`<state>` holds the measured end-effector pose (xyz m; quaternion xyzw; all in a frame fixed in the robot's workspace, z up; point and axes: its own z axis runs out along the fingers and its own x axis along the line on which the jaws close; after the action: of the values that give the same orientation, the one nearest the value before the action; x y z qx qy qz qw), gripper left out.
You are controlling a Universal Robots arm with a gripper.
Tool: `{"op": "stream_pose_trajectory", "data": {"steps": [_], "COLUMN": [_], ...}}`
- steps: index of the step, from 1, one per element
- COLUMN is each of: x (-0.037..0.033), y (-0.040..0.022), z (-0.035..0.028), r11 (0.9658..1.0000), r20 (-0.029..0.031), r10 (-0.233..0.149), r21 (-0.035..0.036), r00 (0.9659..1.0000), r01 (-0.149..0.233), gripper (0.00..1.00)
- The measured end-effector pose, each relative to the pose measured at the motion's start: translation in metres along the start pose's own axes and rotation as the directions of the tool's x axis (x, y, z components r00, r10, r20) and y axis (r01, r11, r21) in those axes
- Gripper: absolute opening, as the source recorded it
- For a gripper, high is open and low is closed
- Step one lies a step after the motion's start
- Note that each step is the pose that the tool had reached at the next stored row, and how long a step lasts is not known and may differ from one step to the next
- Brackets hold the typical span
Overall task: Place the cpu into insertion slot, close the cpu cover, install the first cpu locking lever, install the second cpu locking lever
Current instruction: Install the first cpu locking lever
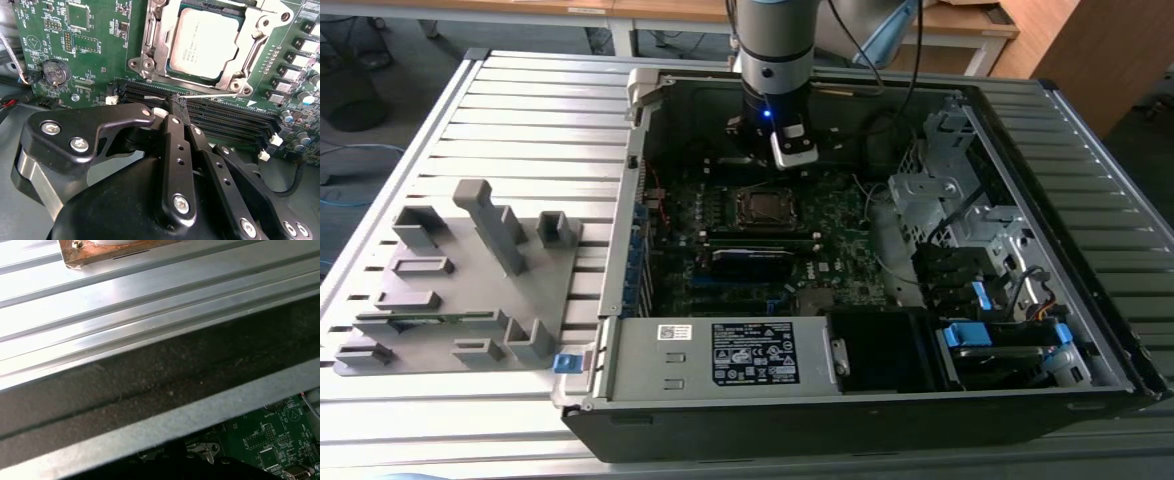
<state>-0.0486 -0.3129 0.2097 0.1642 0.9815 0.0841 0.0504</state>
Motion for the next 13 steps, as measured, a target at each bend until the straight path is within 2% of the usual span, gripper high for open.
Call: {"op": "stream_pose_trajectory", "data": {"steps": [13], "x": [0.0009], "y": [-0.0004], "z": [0.0031], "r11": [1.0000], "r20": [0.0004], "r10": [0.002], "r21": [0.0001], "r00": [1.0000], "r01": [-0.002], "gripper": [0.11]}}
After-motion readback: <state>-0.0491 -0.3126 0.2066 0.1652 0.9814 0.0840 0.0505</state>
